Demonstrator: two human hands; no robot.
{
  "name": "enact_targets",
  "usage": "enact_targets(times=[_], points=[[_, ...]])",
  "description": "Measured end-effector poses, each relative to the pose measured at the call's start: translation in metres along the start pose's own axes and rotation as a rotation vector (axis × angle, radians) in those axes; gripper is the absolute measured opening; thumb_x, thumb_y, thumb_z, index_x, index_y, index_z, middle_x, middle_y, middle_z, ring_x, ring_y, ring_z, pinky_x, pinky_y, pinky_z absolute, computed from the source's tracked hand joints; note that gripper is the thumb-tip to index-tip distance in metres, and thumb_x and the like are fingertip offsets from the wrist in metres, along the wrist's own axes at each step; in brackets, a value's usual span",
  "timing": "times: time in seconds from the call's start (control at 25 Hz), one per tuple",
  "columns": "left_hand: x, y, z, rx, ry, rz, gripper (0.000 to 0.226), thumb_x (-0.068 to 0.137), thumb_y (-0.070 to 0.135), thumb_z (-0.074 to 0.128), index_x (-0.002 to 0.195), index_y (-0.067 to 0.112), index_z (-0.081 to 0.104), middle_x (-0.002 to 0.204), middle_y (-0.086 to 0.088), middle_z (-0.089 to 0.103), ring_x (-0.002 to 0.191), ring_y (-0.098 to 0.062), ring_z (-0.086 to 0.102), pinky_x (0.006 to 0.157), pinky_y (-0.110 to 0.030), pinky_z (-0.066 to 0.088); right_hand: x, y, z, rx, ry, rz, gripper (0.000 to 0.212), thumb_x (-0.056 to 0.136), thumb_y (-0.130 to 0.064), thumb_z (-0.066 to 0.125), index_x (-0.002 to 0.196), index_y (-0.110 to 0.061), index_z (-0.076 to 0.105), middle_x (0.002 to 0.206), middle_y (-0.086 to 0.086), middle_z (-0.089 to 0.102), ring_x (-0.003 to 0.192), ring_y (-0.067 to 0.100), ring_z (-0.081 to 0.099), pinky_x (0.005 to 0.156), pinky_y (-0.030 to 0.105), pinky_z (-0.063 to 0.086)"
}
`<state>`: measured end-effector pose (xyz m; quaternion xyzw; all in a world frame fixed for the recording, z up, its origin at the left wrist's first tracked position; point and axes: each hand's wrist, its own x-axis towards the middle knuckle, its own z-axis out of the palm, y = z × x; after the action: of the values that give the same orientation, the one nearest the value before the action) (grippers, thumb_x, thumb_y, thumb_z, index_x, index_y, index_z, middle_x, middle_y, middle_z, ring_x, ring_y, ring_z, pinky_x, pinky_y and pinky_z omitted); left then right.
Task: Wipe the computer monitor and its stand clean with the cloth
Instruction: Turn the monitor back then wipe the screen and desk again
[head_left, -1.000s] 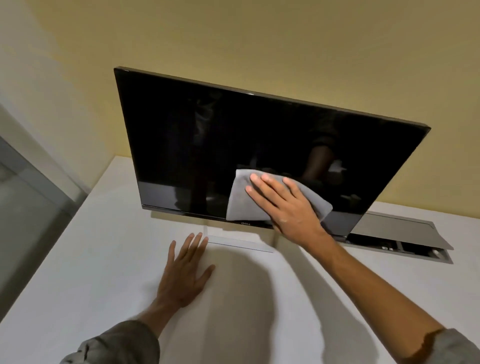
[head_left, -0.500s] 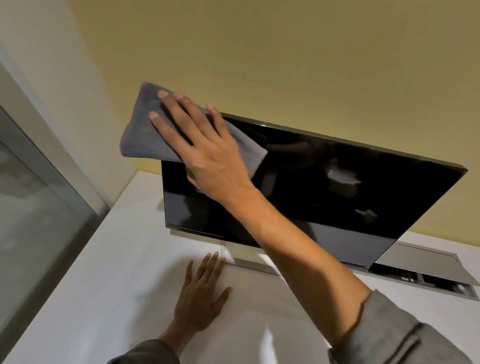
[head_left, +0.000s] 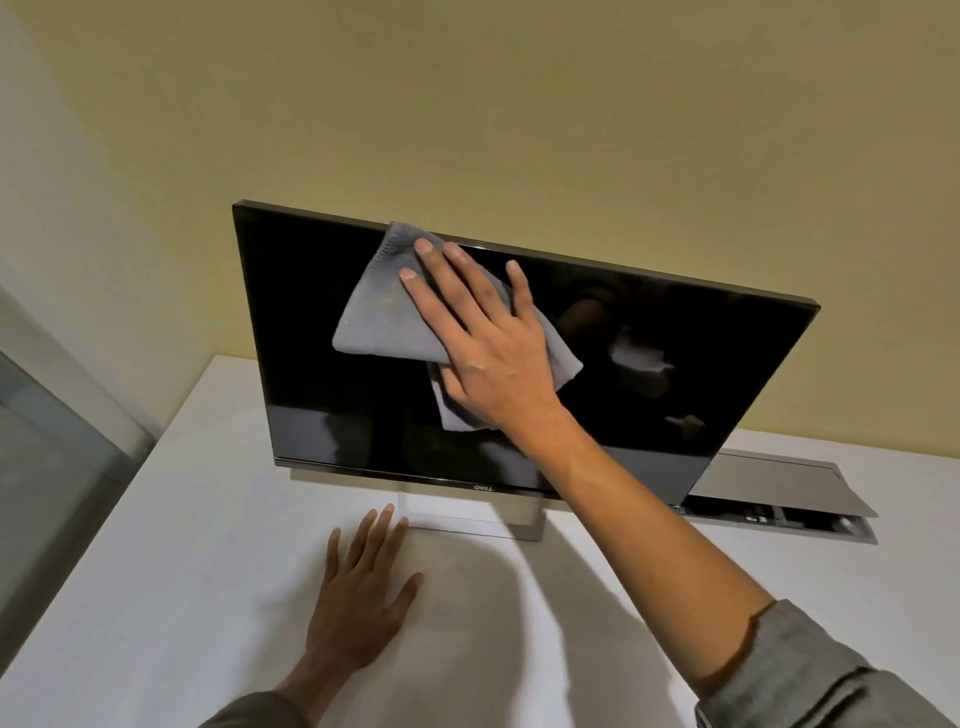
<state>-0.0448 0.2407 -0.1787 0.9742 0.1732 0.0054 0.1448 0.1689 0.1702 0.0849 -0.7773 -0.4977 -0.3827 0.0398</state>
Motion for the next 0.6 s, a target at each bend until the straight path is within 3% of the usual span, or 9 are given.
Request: enact_targets(times=[0.12, 0.24, 0.44, 0.6], points=[[0.002, 0.000, 0.000, 0.011, -0.013, 0.004, 0.069, 0.095, 0.066, 0.020, 0.151, 0.027, 0.032, 0.161, 0.002, 0.024, 0.148, -0.022, 0.023, 0.120, -0.056, 0.010, -0.036, 0.041, -0.012, -0.062, -0.014, 0.098, 0.055, 0.094, -0.027, 0.037, 0.147, -0.018, 0.040, 0.156, 0.005, 0.032, 0.146, 0.022, 0.026, 0.118, 0.049, 0.005], [0.003, 0.002, 0.001, 0.015, -0.029, -0.002, 0.073, 0.094, 0.069, 0.014, 0.148, 0.026, 0.036, 0.157, -0.003, 0.035, 0.145, -0.027, 0.032, 0.117, -0.059, 0.018, -0.073, 0.082, -0.024, -0.105, -0.033, 0.188, 0.057, 0.098, -0.033, 0.016, 0.147, -0.016, 0.040, 0.155, 0.009, 0.033, 0.144, 0.027, 0.029, 0.118, 0.049, 0.005], [0.002, -0.002, 0.007, 0.062, -0.047, 0.005, 0.074, 0.096, 0.067, 0.010, 0.152, 0.024, 0.032, 0.159, -0.002, 0.030, 0.148, -0.023, 0.023, 0.118, -0.055, 0.011, -0.130, 0.146, -0.040, -0.118, -0.030, 0.382, 0.068, 0.083, -0.021, 0.043, 0.149, -0.014, 0.035, 0.157, 0.012, 0.028, 0.145, 0.030, 0.025, 0.116, 0.051, 0.015], [0.002, -0.002, 0.005, 0.067, -0.032, -0.008, 0.073, 0.096, 0.068, 0.012, 0.154, 0.026, 0.026, 0.162, 0.001, 0.022, 0.150, -0.019, 0.014, 0.120, -0.050, 0.002, -0.156, 0.177, -0.053, -0.019, 0.025, 0.568, 0.073, 0.079, -0.014, 0.040, 0.151, -0.011, 0.028, 0.158, 0.016, 0.022, 0.145, 0.035, 0.021, 0.113, 0.054, 0.023]])
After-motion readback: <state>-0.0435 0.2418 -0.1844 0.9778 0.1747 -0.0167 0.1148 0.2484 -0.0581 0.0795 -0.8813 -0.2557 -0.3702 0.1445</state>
